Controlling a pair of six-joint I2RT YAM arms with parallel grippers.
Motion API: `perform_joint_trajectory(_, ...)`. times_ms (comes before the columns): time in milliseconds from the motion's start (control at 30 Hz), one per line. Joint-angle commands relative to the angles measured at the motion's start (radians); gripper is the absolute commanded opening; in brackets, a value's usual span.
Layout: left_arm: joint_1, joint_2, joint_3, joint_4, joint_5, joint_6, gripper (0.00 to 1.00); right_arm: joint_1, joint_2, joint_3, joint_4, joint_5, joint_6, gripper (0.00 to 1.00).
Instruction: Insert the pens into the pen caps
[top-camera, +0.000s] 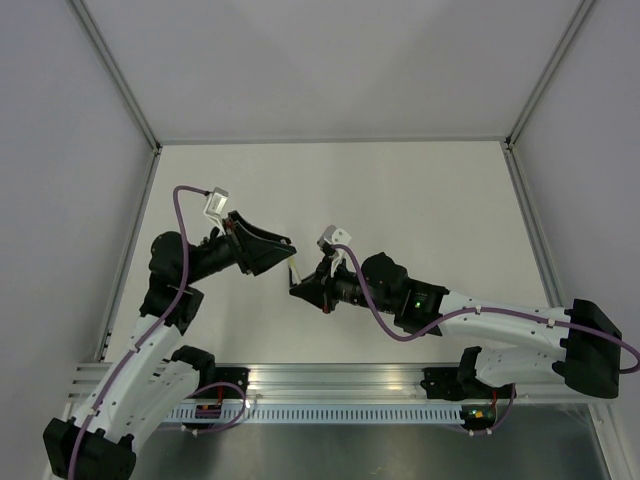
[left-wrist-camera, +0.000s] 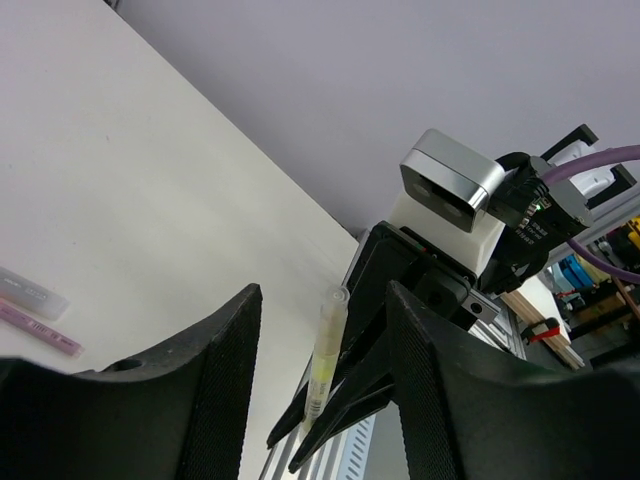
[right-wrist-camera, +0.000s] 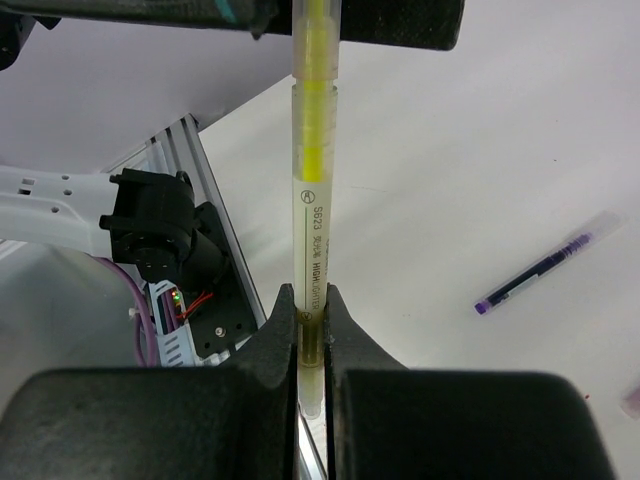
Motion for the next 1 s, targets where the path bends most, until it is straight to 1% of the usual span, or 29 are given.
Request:
perform_joint_trajectory(0,-0.002,-0.016,0.037,-0.002,-0.021,-0.006,0.56,0.006,-0.02,-0.004,0.019,-0.019,0.01,0.0)
perform_joint_trajectory(67,-0.002,-0.016,0.034,-0.002,-0.016,-0.004,0.46,0.005,-0.02,-0.006,0.019,-0.019,0.01,0.0)
perform_joint_trajectory(100,-0.002,-0.016,0.027,0.001,-0.012,-0.004,0.35,0.006,-0.019,-0.003,0.019,-0.019,0.012,0.0)
perform_joint_trajectory(133,-0.002,-0.018,0.022,0.006,-0.007,-0.006,0.31,0.006,-0.017,0.0,0.019,-0.02,0.01,0.0)
perform_joint_trajectory(167,-0.002,-0.018,0.014,0.012,-0.004,-0.007,0.24,0.005,-0.017,0.002,0.016,-0.019,0.01,0.0)
perform_joint_trajectory(233,-0.002,-0.021,-0.009,0.026,0.011,-0.009,0.18,0.006,-0.014,0.016,0.01,-0.015,0.009,0.0)
perform_joint_trajectory(333,-0.002,-0.025,-0.042,0.041,0.024,-0.012,0.05,0.005,-0.014,0.034,-0.004,0.001,0.001,0.0)
perform_joint_trajectory(367,-0.002,-0.027,-0.05,0.041,0.024,-0.012,0.02,0.005,-0.014,0.046,-0.012,0.014,-0.002,0.0)
perform_joint_trajectory(500,-0.002,-0.045,-0.105,0.087,0.028,-0.047,0.02,0.002,-0.008,0.094,-0.062,0.058,-0.031,0.0)
perform_joint_trajectory(567,-0.002,-0.048,-0.137,0.109,0.025,-0.063,0.02,-0.009,0.001,0.143,-0.09,0.116,-0.034,0.0)
perform_joint_trajectory(700,-0.002,-0.039,-0.191,0.164,0.021,-0.107,0.02,-0.056,0.036,0.209,-0.107,0.135,-0.045,0.0)
perform_joint_trajectory(867,-0.005,-0.012,-0.233,0.187,0.01,-0.119,0.02,-0.116,0.09,0.293,-0.108,0.1,-0.06,0.0)
perform_joint_trajectory(967,-0.015,0.011,-0.257,0.218,0.002,-0.129,0.02,-0.129,0.136,0.336,-0.095,0.081,-0.082,0.0)
